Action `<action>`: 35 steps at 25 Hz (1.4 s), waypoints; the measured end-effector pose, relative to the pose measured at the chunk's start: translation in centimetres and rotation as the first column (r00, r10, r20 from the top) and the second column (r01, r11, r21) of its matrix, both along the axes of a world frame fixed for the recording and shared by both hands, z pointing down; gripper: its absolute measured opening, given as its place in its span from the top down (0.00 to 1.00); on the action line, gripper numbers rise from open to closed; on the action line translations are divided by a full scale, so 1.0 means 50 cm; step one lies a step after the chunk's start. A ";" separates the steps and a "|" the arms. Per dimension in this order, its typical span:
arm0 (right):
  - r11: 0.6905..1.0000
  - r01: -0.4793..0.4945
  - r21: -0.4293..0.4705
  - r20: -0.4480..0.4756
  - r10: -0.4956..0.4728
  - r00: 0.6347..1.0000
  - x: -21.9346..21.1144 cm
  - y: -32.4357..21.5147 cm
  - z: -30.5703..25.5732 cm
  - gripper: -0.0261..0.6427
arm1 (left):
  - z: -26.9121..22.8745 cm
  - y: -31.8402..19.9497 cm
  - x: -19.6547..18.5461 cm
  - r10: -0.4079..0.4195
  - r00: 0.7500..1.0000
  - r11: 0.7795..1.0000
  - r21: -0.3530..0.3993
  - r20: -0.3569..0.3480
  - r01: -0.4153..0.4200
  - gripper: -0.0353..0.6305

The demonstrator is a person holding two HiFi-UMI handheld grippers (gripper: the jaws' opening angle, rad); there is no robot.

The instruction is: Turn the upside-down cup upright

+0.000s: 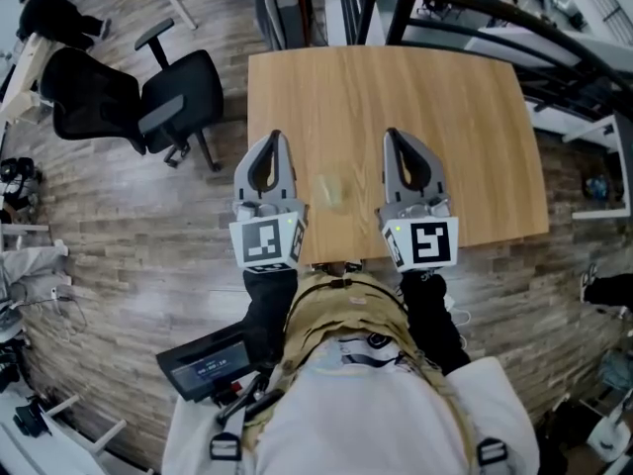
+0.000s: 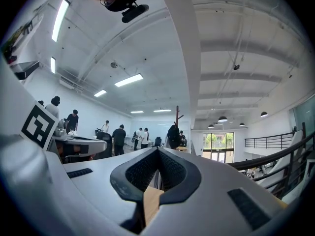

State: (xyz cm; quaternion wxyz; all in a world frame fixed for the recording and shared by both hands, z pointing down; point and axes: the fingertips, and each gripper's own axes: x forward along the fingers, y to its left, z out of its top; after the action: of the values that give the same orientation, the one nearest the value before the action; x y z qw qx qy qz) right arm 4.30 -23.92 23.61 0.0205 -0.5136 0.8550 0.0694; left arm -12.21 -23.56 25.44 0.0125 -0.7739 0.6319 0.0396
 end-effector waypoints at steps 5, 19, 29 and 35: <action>1.000 -0.007 -0.006 -0.010 0.007 1.000 0.014 -0.004 -0.005 0.93 | 0.012 -0.007 0.074 0.043 0.999 0.998 -0.039 -0.017 -0.044 0.94; 1.000 -0.012 0.009 -0.013 0.012 1.000 0.035 -0.016 -0.028 0.93 | -0.019 -0.029 0.152 0.119 0.993 0.993 -0.006 0.019 -0.119 0.94; 0.999 -0.037 0.010 -0.011 0.037 0.999 0.048 -0.020 -0.032 0.93 | -0.022 -0.037 0.172 0.158 0.987 0.987 -0.007 0.022 -0.158 0.94; 0.999 -0.041 0.003 -0.012 0.041 0.999 0.060 -0.030 -0.025 0.93 | -0.014 -0.050 0.191 0.177 0.984 0.984 -0.019 0.022 -0.176 0.94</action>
State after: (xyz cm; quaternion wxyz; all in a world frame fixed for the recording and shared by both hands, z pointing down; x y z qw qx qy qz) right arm 7.30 -25.44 22.38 0.0144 -0.5307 0.8442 0.0741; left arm -2.67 -26.05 24.76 0.0099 -0.8274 0.5609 0.0259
